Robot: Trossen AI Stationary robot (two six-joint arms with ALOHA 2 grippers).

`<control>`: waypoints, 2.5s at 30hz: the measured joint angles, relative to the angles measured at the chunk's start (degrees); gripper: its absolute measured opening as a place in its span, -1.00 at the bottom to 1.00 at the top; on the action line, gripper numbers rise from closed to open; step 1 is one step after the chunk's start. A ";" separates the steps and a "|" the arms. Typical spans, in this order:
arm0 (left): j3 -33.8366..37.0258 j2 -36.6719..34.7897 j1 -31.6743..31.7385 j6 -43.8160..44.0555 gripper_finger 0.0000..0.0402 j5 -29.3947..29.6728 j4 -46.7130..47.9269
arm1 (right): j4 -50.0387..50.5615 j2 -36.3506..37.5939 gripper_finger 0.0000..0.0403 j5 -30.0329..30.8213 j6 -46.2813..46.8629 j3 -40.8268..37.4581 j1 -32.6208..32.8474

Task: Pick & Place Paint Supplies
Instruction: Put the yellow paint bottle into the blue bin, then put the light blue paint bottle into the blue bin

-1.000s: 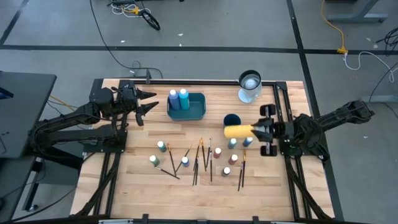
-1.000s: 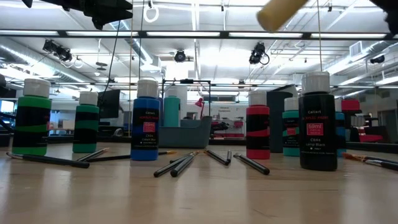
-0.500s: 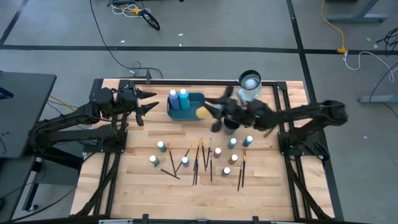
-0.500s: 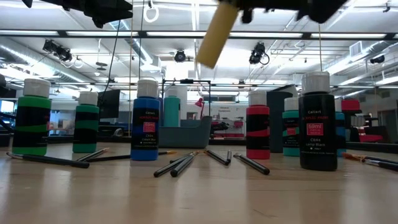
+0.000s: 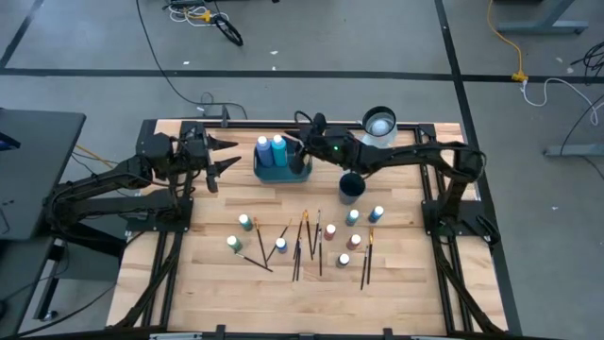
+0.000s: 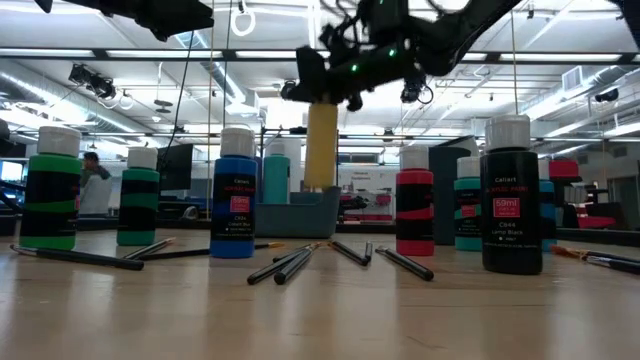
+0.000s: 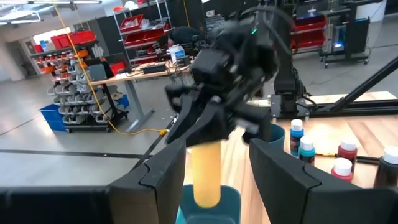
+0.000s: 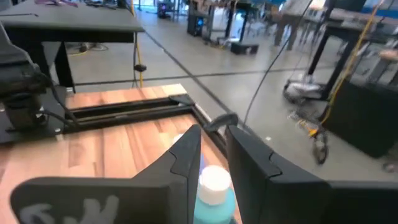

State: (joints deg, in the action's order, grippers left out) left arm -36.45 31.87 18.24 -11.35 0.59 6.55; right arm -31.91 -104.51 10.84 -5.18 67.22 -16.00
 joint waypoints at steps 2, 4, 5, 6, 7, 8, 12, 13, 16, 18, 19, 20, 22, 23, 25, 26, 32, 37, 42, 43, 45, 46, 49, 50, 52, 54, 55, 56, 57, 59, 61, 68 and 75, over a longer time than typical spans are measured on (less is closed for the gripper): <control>0.01 0.01 -0.01 0.26 -0.07 -0.02 0.02 | -0.76 -1.79 -0.62 -1.99 1.15 0.51 -1.26; 0.01 0.01 -0.02 0.41 -0.07 -0.02 0.02 | -2.04 -3.38 -0.62 -2.99 1.41 0.86 -2.33; 0.01 0.01 0.00 0.39 -0.07 -0.02 0.00 | -2.48 -4.12 -0.62 -3.14 1.45 1.07 -2.86; 0.00 0.01 0.00 0.19 -0.07 0.01 0.02 | -2.57 -4.79 -0.62 -3.24 1.71 1.16 -3.34; 0.00 0.01 0.00 -0.09 -0.07 0.01 0.03 | -2.46 -5.56 -0.62 -3.23 1.94 1.44 -3.75; 0.00 0.01 0.00 -0.52 -0.07 0.01 0.02 | -2.43 -6.24 -0.62 -3.26 2.27 1.66 -4.12; 0.01 0.01 -0.01 -2.52 -0.07 0.01 0.03 | -2.44 -8.24 -0.62 -3.29 3.22 2.49 -5.45; 0.01 0.01 -0.01 -2.75 -0.07 -0.01 0.04 | -2.46 -8.63 -0.62 -3.32 3.36 2.52 -5.71; 0.01 0.01 0.00 -3.74 -0.07 0.01 0.04 | -2.28 -9.86 -0.62 -3.25 3.49 2.58 -6.13; 0.01 0.01 0.00 -4.38 -0.07 0.01 0.02 | -2.31 -10.48 -0.62 -3.35 3.62 2.58 -6.31; 0.01 0.01 0.00 -4.64 -0.07 0.01 0.04 | -2.20 -10.58 -0.62 -3.35 3.65 2.58 -6.39; 0.01 0.01 -0.02 -4.90 -0.07 0.01 0.04 | -2.00 -10.58 -0.62 -3.37 3.78 2.58 -6.46; 0.01 -0.02 0.00 -5.06 -0.07 0.01 0.02 | -1.74 -10.58 -0.62 -3.33 4.12 2.58 -6.48; 0.01 0.01 0.00 -5.10 -0.07 0.01 0.02 | -1.64 -10.58 -0.62 -3.33 4.41 2.58 -6.50; 0.01 0.01 0.00 -5.10 -0.07 0.01 0.03 | -1.75 -10.58 -0.60 -3.25 4.98 2.58 -6.50; 0.01 0.01 0.00 -5.10 -0.07 0.01 0.03 | -2.16 -10.56 -0.60 -2.94 5.20 2.58 -6.50; 0.01 0.01 0.00 -5.08 -0.07 0.01 0.03 | -2.07 -10.51 -0.58 -2.30 4.75 2.62 -6.50; 0.01 0.01 0.00 -4.99 -0.07 0.01 0.03 | -2.17 -10.51 -0.58 -2.41 4.76 2.62 -6.50; 0.01 0.01 0.00 -4.99 -0.07 0.01 0.04 | -2.25 -10.51 -0.58 -2.80 4.43 2.59 -6.50; 0.01 0.00 0.00 -4.98 -0.07 0.01 0.03 | -2.31 -10.51 -0.57 -2.80 4.26 2.58 -6.50; 0.01 0.01 0.00 -4.99 -0.07 0.01 0.04 | -2.36 -10.51 -0.57 -2.79 4.25 2.58 -6.50; 0.01 0.01 0.00 -4.99 -0.07 0.01 0.02 | -2.37 -10.51 -0.57 -2.80 4.25 2.58 -6.50; 0.01 0.01 0.00 -4.99 -0.07 0.01 0.02 | -2.79 -10.51 -0.57 -2.79 4.05 2.55 -6.50; -0.01 0.01 0.00 -4.99 -0.07 0.01 0.04 | -3.14 -10.51 -0.57 -2.79 3.64 2.54 -6.50; 0.01 0.01 -0.01 -4.99 -0.07 0.01 0.03 | -4.48 -10.51 -0.57 -2.79 2.39 2.53 -6.50; 0.01 0.01 -0.01 -4.99 -0.07 0.01 0.02 | -6.51 -10.51 -0.57 -2.88 1.41 2.53 -6.50; 0.01 0.01 0.00 -4.97 -0.07 0.01 0.02 | -7.46 -10.51 -0.57 -3.05 1.30 2.53 -6.50; 0.01 0.01 0.00 -4.99 -0.07 0.01 0.02 | -8.10 -10.51 -0.57 -3.56 1.36 2.53 -6.50; 0.01 0.01 0.00 -4.99 -0.07 0.01 0.04 | -8.34 -10.51 -0.57 -4.32 1.52 2.53 -6.52; 0.01 0.01 0.00 -4.99 -0.07 0.01 0.04 | -8.37 -10.51 -0.57 -5.84 1.29 2.51 -6.52; 0.01 0.00 0.00 -4.97 -0.07 0.01 0.04 | -8.32 -10.51 -0.55 -6.61 0.73 2.51 -6.52; -0.01 -0.01 0.00 -4.99 -0.07 0.01 0.02 | -8.91 -9.42 -0.32 -7.35 0.20 2.49 -6.53; 0.01 -0.02 0.00 -4.98 -0.07 0.01 0.03 | -7.99 -4.44 -0.10 -8.42 0.17 2.49 -3.92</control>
State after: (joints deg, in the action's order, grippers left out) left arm -36.45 31.86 18.24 -16.33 0.60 6.58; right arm -39.90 -108.95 2.42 -5.02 69.71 -19.92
